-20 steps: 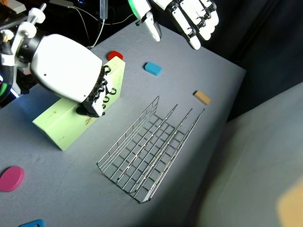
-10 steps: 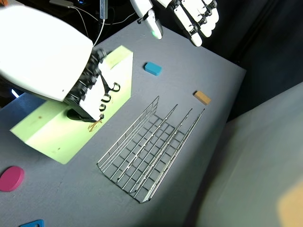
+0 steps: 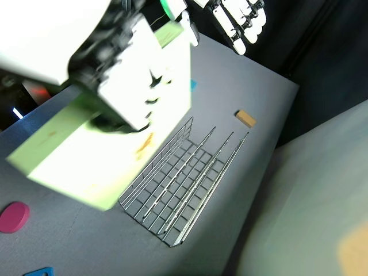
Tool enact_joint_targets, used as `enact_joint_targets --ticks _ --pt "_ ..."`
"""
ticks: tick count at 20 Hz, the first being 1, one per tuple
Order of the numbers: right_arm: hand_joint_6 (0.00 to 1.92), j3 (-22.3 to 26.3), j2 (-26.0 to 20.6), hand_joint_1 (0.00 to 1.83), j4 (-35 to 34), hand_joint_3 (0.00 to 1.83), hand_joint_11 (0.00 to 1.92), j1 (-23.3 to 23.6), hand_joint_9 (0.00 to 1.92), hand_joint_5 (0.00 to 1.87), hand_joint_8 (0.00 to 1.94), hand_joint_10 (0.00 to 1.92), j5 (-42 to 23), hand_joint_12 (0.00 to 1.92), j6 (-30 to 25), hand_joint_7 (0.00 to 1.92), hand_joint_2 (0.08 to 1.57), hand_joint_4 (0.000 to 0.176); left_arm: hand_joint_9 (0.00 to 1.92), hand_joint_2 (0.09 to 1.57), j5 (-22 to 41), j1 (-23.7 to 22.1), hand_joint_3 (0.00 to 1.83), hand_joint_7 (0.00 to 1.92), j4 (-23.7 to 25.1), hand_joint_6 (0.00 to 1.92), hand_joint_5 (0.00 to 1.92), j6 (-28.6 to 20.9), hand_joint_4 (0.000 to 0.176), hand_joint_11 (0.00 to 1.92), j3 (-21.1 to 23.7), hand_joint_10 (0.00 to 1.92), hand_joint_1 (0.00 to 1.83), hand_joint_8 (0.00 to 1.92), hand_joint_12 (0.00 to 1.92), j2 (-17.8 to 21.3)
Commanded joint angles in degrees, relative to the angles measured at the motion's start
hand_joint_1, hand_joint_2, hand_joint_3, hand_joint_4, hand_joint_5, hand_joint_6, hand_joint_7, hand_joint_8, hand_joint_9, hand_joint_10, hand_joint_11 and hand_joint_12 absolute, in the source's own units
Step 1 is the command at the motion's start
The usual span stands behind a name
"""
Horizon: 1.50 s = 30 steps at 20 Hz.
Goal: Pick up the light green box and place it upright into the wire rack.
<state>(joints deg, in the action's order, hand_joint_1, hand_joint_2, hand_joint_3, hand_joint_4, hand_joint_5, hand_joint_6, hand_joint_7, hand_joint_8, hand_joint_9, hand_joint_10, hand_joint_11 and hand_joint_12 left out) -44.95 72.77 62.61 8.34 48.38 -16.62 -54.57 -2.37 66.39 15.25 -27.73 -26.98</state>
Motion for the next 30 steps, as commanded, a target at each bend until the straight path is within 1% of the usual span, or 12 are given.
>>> enact_joint_targets --ticks 1,2,4,6,7,11,13,15,19,30 --pt "0.94 -0.9 0.6 1.27 4.4 0.00 0.83 1.1 1.11 1.02 0.43 0.92 -2.4 1.58 -0.7 1.34 1.04 0.000 0.08 1.46 1.0 -0.8 0.00 0.10 5.3 0.00 0.15 0.4 0.023 0.00 0.3 0.00 0.00 0.01 0.33 0.2" --pt "0.94 -3.1 2.6 1.27 4.4 0.00 0.83 1.2 1.11 1.02 0.43 0.92 -2.3 1.58 -0.8 1.34 1.04 0.000 0.08 1.46 1.0 -0.8 0.00 0.10 5.1 0.00 0.15 0.4 0.023 0.00 0.3 0.00 0.00 0.01 0.33 0.2" --pt "0.94 -4.8 4.3 1.27 4.4 0.00 0.82 0.9 1.11 1.02 0.44 0.92 -2.1 1.58 -0.8 1.34 1.04 0.000 0.08 1.46 0.9 -0.8 0.00 0.10 5.1 0.00 0.15 0.4 0.023 0.00 0.5 0.00 0.00 0.01 0.32 0.2" --pt "0.94 -5.2 4.9 1.27 4.4 0.00 0.82 0.1 1.11 1.02 0.44 0.92 -1.8 1.58 -1.2 1.34 1.04 0.000 0.08 1.45 0.7 -0.8 0.00 0.10 5.0 0.00 0.15 0.4 0.023 0.00 0.8 0.00 0.00 0.00 0.32 0.2" --pt "0.93 -5.2 5.8 1.27 4.8 0.00 0.82 -1.5 1.11 1.02 0.44 0.92 -1.4 1.58 -0.5 1.34 1.04 0.000 0.08 1.45 0.5 -0.8 0.00 0.10 4.9 0.00 0.15 0.4 0.023 0.00 0.9 0.00 0.00 0.00 0.32 0.2" --pt "0.91 -5.3 6.3 1.28 6.4 0.00 0.82 -3.0 1.11 1.02 0.46 0.92 -1.2 1.58 -1.8 1.34 1.04 0.000 0.09 1.46 0.5 -0.8 0.00 0.11 4.8 0.00 0.15 0.4 0.023 0.00 0.7 0.00 0.00 0.01 0.32 0.2" --pt "0.91 -5.8 6.7 1.27 6.6 0.00 0.82 -3.3 1.11 1.02 0.50 0.92 -1.2 1.58 -1.8 1.32 1.04 0.000 0.09 1.46 0.5 -0.8 0.00 0.11 4.7 0.00 0.15 0.4 0.023 0.00 0.7 0.00 0.00 0.01 0.32 0.2" --pt "0.91 -6.7 7.0 1.27 6.8 0.00 0.83 -3.6 1.11 1.02 0.51 0.93 -1.2 1.58 -1.9 1.31 1.04 0.000 0.09 1.46 0.5 -0.8 0.00 0.10 4.6 0.00 0.14 0.4 0.028 0.00 0.7 0.00 0.00 0.00 0.34 0.2" --pt "0.90 -9.4 7.9 1.27 6.8 0.00 0.83 -4.8 1.11 1.03 0.52 0.93 -1.1 1.58 -1.8 1.31 1.04 0.000 0.10 1.46 0.4 -0.8 0.00 0.10 4.2 0.00 0.14 0.4 0.028 0.00 0.6 0.01 0.00 0.00 0.35 0.2" --pt "0.91 -13.4 10.3 1.27 8.1 0.00 0.83 -9.1 1.11 1.02 0.52 0.93 -2.9 1.58 -2.3 1.31 1.04 0.000 0.10 1.46 0.4 -0.8 0.00 0.10 4.0 0.00 0.13 0.4 0.028 0.00 0.5 0.00 0.00 0.00 0.35 0.2"
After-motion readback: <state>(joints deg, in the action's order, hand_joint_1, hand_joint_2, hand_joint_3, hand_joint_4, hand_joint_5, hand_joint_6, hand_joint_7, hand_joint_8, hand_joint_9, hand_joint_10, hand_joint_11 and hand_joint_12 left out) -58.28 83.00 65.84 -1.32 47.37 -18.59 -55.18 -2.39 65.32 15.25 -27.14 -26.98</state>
